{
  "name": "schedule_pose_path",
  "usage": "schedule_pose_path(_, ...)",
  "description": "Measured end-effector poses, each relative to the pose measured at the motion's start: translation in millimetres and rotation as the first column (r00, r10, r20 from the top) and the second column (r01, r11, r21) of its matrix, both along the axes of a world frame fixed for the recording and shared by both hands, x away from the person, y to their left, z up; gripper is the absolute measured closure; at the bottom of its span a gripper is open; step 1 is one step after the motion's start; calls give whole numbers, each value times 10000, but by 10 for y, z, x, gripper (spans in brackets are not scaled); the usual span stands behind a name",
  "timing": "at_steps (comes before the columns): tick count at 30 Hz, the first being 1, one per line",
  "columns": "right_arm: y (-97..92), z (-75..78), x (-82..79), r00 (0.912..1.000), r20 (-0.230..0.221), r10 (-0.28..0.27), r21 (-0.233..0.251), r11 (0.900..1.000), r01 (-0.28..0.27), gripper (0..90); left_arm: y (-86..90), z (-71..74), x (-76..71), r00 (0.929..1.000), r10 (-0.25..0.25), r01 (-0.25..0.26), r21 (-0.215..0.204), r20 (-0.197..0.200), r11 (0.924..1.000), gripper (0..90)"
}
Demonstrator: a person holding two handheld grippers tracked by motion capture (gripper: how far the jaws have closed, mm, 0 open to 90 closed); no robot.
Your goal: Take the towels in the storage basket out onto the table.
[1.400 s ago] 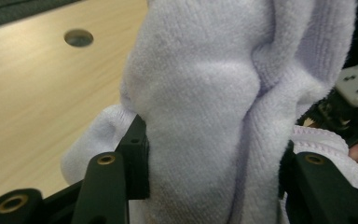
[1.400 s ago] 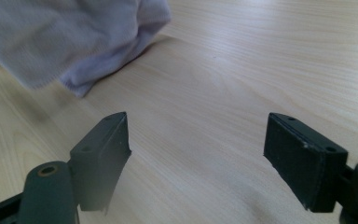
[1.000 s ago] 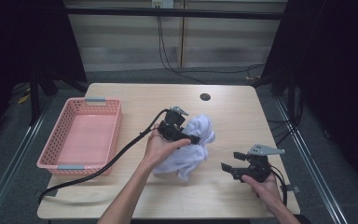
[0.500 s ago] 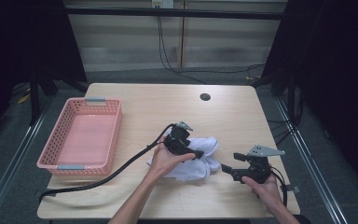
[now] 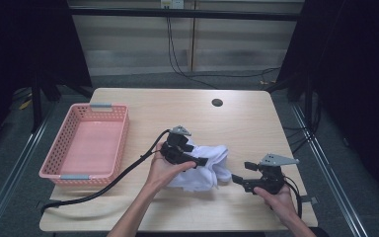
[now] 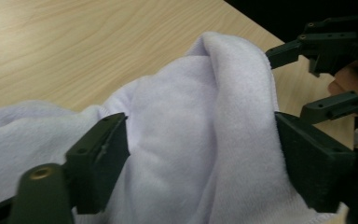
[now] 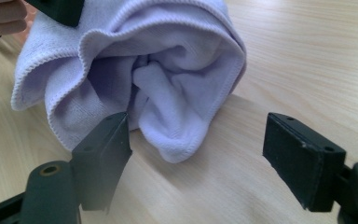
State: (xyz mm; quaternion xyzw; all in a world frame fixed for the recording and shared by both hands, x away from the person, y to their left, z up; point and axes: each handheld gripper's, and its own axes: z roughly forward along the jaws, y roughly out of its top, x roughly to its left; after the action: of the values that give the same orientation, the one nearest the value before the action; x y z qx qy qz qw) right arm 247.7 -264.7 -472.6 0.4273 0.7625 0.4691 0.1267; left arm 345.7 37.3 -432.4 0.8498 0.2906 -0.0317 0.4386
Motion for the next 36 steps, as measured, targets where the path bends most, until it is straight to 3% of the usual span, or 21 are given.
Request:
schedule_pose_path(9,82,58,-44,9993,156,351,71,9994,-352,237,83,148,-56,9994,174,-165,-299,288,9994,157)
schedule_pose_path(12,105,81,-59,9984,239,505,42,9987,-506,241,97,189,-156,9989,-62,59,68,455,10000,172)
schedule_pose_path(14,125,96,-71,9971,277,707,100,9974,-710,280,146,213,-270,9983,-368,370,-46,442,9993,270)
schedule_pose_path(15,156,97,-92,9954,284,919,67,9957,-921,304,216,218,-414,9974,-517,517,16,498,9987,353)
schedule_pose_path(16,174,88,-103,9942,235,1046,56,9945,-1047,325,216,218,-414,9974,-517,517,16,498,9987,365)
schedule_pose_path(17,196,73,-115,9922,158,1235,4,9923,-1235,360,306,205,-558,9955,-738,731,131,591,9972,411)
schedule_pose_path(18,196,73,-115,9922,158,1235,4,9923,-1235,360,306,205,-558,9955,-738,731,131,591,9972,455)
schedule_pose_path(21,280,9,-142,9877,-104,1562,-403,9869,-1565,394,419,154,-730,9955,-708,695,223,628,9973,483)
schedule_pose_path(22,328,-28,-133,9850,-258,1707,-576,9834,-1719,425,491,115,-825,9958,-697,693,88,596,9976,535)
schedule_pose_path(23,328,-28,-133,9850,-258,1707,-576,9834,-1719,425,491,115,-825,9958,-697,693,88,596,9976,535)
schedule_pose_path(25,360,-52,-106,9864,-158,1635,-1033,9810,-1642,472,578,51,-915,9975,-525,538,-266,471,9982,549)
schedule_pose_path(26,358,-71,-68,9897,-62,1430,-1081,9838,-1428,493,649,-42,-999,9986,-398,411,-369,339,9985,605)
schedule_pose_path(27,359,-87,-39,9909,-130,1341,-1167,9840,-1347,510,665,-83,-1031,9976,-366,381,-250,596,9990,610)
schedule_pose_path(28,365,-112,-14,9913,-185,1305,-1304,9827,-1318,522,665,-83,-1031,9976,-366,381,-250,596,9990,609)
schedule_pose_path(29,376,-141,15,9912,-270,1300,-1442,9806,-1325,519,676,-162,-1007,9995,-270,282,-670,192,9974,608)
schedule_pose_path(30,376,-141,15,9912,-270,1300,-1442,9806,-1325,519,676,-162,-1007,9995,-270,282,-670,192,9974,589)
schedule_pose_path(31,415,-185,72,9877,-498,1482,-1340,9790,-1536,499,660,-188,-975,9998,-192,199,-950,78,9953,554)
schedule_pose_path(32,447,-193,97,9869,-463,1545,-1380,9775,-1595,497,621,-196,-938,9997,-199,213,-899,158,9957,513)
schedule_pose_path(33,481,-193,121,9857,-453,1624,-1358,9765,-1671,492,576,-189,-903,9981,-176,213,-639,583,9977,483)
schedule_pose_path(35,535,-184,169,9830,-267,1815,-1200,9757,-1834,466,429,-169,-728,9982,-96,165,-1164,595,9931,422)
schedule_pose_path(36,535,-184,169,9830,-267,1815,-1200,9757,-1834,466,429,-169,-728,9982,-96,165,-1164,595,9931,417)
